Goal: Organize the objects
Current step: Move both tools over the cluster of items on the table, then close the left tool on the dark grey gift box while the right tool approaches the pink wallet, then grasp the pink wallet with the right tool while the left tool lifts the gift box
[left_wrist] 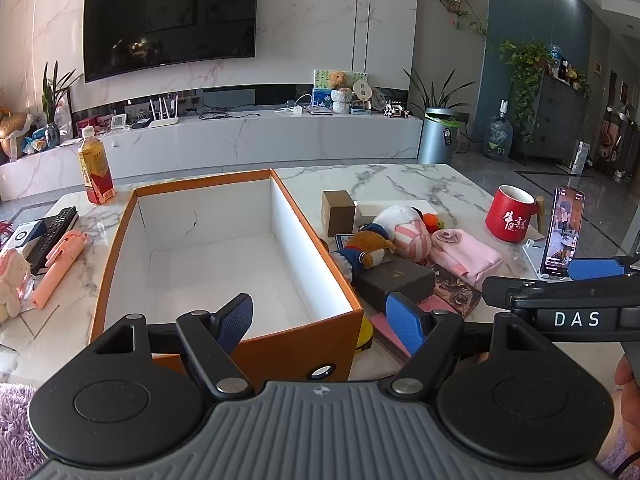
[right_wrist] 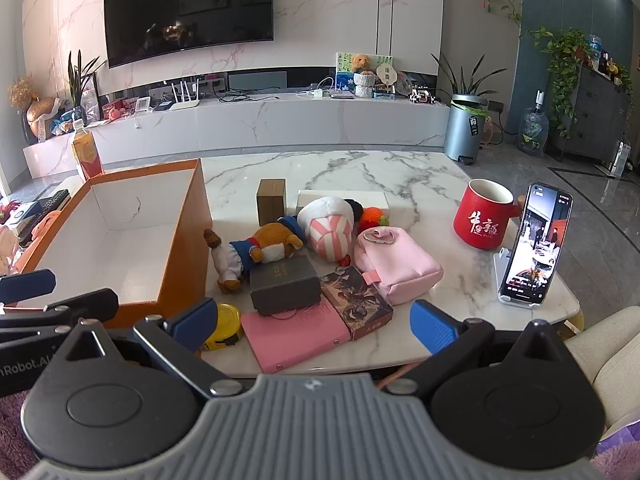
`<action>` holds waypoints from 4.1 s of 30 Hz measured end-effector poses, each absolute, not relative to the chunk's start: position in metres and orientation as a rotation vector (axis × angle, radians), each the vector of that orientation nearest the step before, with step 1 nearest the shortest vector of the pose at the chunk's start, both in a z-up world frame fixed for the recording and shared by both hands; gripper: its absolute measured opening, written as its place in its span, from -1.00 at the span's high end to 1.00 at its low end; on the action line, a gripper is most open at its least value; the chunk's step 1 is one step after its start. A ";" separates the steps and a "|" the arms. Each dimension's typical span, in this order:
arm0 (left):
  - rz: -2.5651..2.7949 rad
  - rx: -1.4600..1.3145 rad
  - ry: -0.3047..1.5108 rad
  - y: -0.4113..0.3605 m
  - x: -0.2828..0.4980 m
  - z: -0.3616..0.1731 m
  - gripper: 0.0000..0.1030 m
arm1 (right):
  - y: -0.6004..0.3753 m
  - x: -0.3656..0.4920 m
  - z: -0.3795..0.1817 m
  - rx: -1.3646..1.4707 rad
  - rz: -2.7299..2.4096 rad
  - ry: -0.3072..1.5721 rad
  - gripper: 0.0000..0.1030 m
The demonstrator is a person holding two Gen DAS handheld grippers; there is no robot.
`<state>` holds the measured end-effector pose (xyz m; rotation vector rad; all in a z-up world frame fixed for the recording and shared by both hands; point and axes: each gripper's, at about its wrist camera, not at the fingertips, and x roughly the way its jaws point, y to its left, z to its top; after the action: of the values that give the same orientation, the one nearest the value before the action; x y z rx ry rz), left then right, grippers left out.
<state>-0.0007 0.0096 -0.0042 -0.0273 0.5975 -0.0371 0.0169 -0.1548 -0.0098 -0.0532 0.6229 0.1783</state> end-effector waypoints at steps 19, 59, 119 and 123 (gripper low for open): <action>-0.088 -0.013 0.631 0.006 0.005 -0.005 -0.50 | -0.156 0.025 -0.017 -0.035 0.203 0.664 -0.98; -0.586 0.834 1.018 -0.133 0.190 -0.096 -0.53 | -0.223 0.166 -0.105 0.283 0.269 1.040 0.24; -0.568 0.283 1.175 -0.083 0.207 -0.062 0.12 | -0.228 0.145 -0.112 0.649 0.308 1.041 0.65; -0.562 0.211 1.135 -0.074 0.201 -0.046 0.12 | -0.229 0.139 -0.091 0.559 0.292 0.989 0.67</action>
<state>0.2015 -0.0742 -0.0456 0.2106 1.1350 -0.5623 0.1387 -0.2293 -0.0906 0.5588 0.9891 0.2921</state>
